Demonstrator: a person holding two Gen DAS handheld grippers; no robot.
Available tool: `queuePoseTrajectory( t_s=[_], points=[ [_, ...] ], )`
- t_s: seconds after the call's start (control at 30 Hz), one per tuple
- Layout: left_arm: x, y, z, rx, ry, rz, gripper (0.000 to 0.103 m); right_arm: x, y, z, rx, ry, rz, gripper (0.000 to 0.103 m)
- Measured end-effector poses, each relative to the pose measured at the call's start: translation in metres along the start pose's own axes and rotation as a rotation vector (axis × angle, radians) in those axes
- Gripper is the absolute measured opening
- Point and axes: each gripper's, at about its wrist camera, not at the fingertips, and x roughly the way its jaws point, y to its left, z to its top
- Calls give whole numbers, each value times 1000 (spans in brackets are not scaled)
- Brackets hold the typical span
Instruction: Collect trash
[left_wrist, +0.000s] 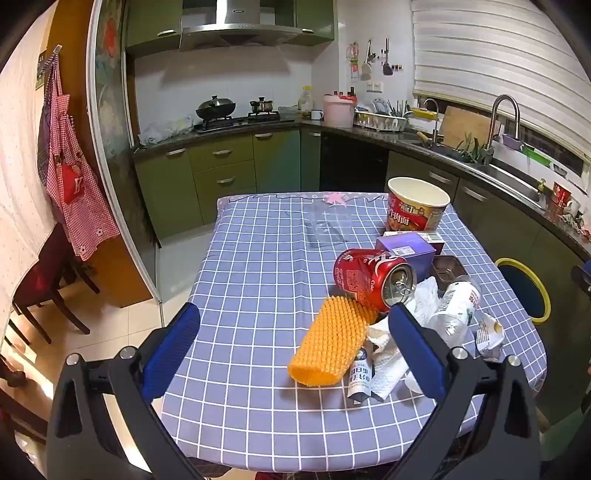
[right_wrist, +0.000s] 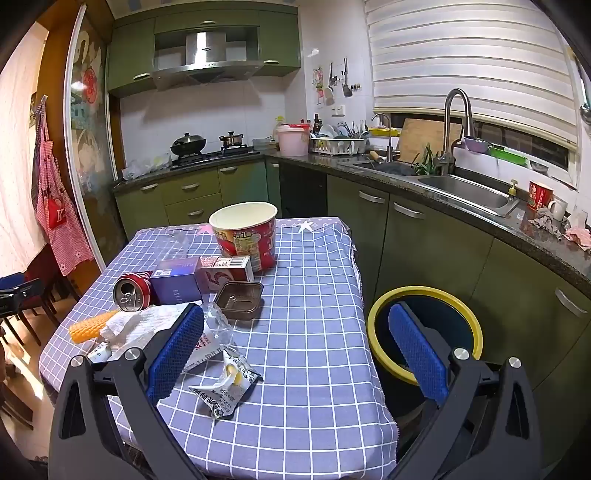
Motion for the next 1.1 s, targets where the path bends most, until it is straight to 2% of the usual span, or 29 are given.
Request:
queuePoseTrajectory(
  t_s=[1.1],
  points=[
    [7, -12, 3, 35, 9, 3, 97, 5, 0, -2, 5, 6, 2, 99]
  ],
)
